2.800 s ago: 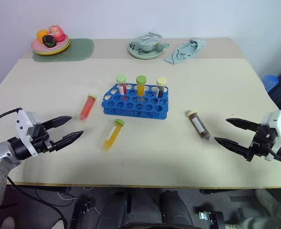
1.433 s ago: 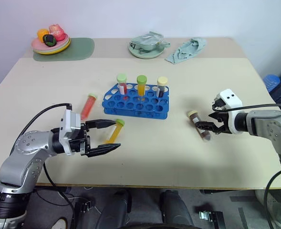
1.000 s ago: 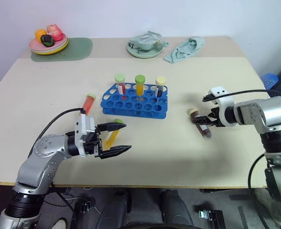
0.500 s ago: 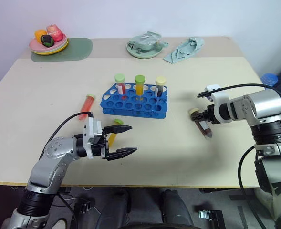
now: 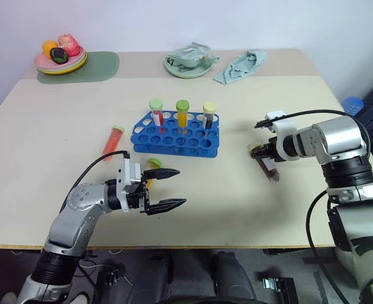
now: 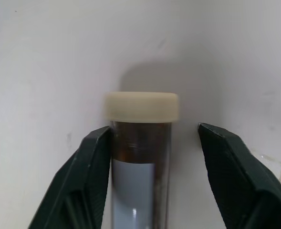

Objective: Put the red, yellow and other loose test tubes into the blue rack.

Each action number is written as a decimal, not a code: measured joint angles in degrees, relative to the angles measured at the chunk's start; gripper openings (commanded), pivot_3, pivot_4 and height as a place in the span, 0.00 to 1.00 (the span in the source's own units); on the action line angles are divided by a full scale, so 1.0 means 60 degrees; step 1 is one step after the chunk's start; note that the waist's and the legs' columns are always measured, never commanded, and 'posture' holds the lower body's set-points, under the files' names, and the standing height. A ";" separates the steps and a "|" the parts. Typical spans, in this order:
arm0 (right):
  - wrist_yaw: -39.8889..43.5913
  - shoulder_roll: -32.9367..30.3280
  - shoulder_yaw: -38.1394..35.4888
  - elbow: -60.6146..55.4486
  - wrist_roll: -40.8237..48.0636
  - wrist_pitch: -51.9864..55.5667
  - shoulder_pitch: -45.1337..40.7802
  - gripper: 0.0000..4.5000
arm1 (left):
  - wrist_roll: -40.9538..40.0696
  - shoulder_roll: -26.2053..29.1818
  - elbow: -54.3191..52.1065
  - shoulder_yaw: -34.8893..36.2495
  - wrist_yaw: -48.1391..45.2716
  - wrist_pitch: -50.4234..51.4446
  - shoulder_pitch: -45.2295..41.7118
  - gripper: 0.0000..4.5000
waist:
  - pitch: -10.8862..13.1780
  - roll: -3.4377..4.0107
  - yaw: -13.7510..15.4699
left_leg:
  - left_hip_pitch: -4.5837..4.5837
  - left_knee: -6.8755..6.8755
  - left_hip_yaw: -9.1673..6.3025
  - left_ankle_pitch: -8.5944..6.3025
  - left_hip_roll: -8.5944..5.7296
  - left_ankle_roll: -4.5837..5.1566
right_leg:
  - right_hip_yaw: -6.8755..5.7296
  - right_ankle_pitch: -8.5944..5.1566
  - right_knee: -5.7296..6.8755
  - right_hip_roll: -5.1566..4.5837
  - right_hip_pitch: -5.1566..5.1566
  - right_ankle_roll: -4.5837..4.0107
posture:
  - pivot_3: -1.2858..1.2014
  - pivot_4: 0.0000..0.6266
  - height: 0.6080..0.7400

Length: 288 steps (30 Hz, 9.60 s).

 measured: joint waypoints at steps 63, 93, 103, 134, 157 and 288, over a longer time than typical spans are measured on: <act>0.2793 0.6143 -0.2851 0.4141 0.0871 -1.7495 0.2326 0.26 | 0.0184 0.0009 0.0287 0.1578 0.2727 0.0524 -0.0610 0.84 | 0.0006 0.0012 -0.0061 | 0.0004 -0.0002 -0.0002 0.0052 -0.0001 -0.0089 | 0.0010 0.0000 0.0095 0.0006 -0.0056 0.0000 | 0.52 0.24 1.00; 0.4054 -0.0151 -0.3292 -0.3931 0.2485 -1.2129 0.7423 0.84 | -0.3148 0.1284 -0.3179 0.2922 0.8137 0.8422 -0.0438 0.84 | 0.0009 0.0006 0.0001 | 0.0008 -0.0002 -0.0006 0.0024 0.0003 -0.0040 | 0.0011 -0.0005 0.0091 0.0013 -0.0037 0.0000 | 0.52 0.24 1.00; 0.4533 -0.0318 -0.2621 -0.5562 0.3071 -1.0822 0.7802 0.84 | -0.4636 0.1759 -0.2380 0.3126 0.9126 1.2970 -0.2038 0.84 | 0.0013 -0.0002 0.0253 | 0.0006 0.0013 -0.0006 0.0022 -0.0006 -0.0038 | 0.0010 -0.0005 0.0081 0.0006 -0.0026 0.0001 | 0.52 0.24 1.00; 0.6543 -0.1656 -0.2479 -0.5550 0.2655 -1.0734 0.8035 0.84 | -1.1271 0.1697 0.4262 -0.0578 1.7181 1.3431 -0.7288 0.84 | 0.0016 -0.0024 0.0289 | -0.0017 0.0081 -0.0004 0.0047 -0.0008 -0.0083 | 0.0017 -0.0005 0.0106 0.0004 -0.0040 0.0004 | 0.52 0.24 1.00; 0.6269 -0.1441 -0.2351 -0.5533 0.2477 -1.0865 0.7819 0.86 | -1.0207 0.0705 0.4892 -0.0185 1.8688 1.3279 -0.7338 0.30 | 0.0017 -0.0025 0.0276 | -0.0022 0.0109 -0.0004 0.0045 -0.0010 -0.0081 | 0.0018 -0.0005 0.0118 0.0006 -0.0038 0.0006 | 0.52 0.24 1.00; 0.2373 -0.0026 -0.2436 -0.5178 0.1579 -0.9672 0.6622 0.86 | 0.4748 0.0147 1.2544 -0.1358 0.5386 0.7531 -1.0658 0.22 | 0.0027 -0.0043 0.0236 | -0.0036 0.0139 0.0007 -0.0005 -0.0042 0.0004 | 0.0008 0.0019 0.0094 0.0005 -0.0029 0.0055 | 0.52 0.24 1.00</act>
